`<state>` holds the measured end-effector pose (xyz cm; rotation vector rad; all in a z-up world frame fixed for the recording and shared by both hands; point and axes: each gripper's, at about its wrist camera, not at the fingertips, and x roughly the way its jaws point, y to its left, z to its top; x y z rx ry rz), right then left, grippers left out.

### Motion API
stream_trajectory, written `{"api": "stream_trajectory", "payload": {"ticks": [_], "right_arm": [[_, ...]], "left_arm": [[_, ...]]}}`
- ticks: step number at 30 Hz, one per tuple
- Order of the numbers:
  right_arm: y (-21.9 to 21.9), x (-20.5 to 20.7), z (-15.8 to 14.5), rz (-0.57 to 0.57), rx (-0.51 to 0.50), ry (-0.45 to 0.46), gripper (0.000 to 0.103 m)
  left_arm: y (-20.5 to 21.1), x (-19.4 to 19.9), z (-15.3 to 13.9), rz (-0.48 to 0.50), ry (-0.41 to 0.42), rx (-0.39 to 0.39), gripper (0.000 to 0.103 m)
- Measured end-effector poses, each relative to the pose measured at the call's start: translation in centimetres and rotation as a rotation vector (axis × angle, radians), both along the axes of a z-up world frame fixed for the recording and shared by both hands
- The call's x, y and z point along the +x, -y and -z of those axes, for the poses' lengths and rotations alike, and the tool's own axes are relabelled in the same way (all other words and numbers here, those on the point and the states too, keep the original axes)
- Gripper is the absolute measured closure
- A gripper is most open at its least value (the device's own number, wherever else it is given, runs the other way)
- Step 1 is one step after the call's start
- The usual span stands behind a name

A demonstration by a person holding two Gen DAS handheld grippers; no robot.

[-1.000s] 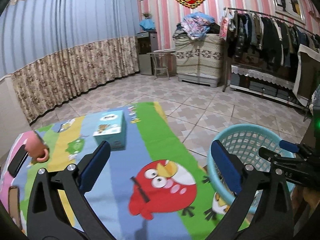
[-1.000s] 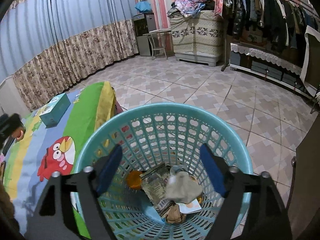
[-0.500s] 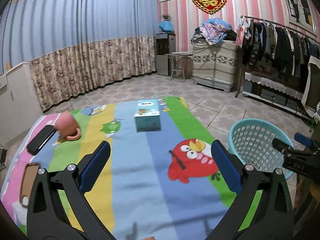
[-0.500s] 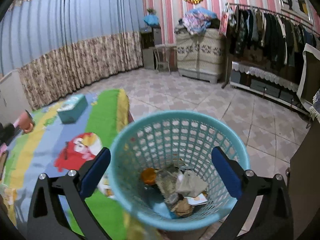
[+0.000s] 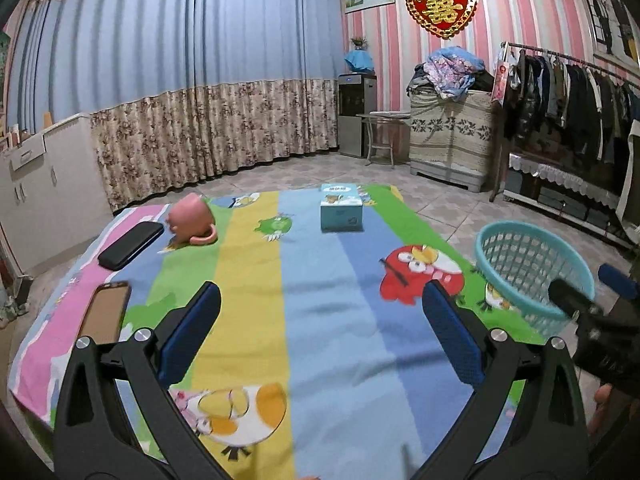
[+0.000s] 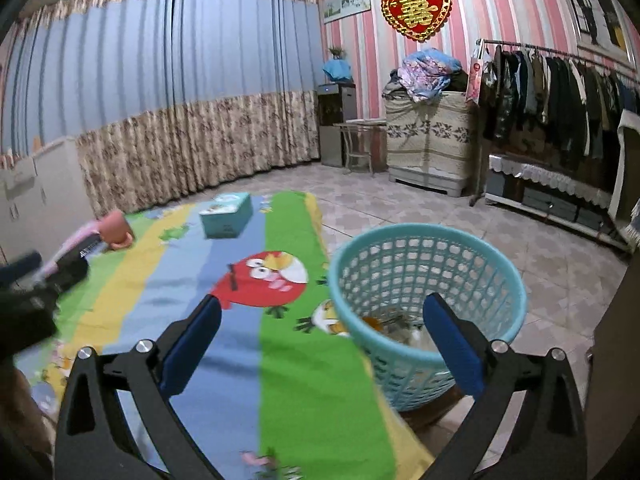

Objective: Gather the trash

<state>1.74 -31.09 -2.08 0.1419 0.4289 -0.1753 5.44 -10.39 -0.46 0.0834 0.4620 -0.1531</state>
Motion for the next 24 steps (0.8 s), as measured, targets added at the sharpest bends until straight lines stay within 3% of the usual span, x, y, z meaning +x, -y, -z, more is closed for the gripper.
{"api": "stream_trajectory", "payload": {"ticks": [7,24], "right_arm": [[-1.8,-1.5,-0.1,-0.009,-0.041,0.044,0.004],[-3.5,-1.5,-0.3,-0.052,-0.091,0.063,0.004]], "left_arm": [[-1.0,-2.4,1.4,-0.009,0.025,0.035,0.005],[-2.4,-3.5,1.1,-0.047,0.075,-0.035,0.005]]}}
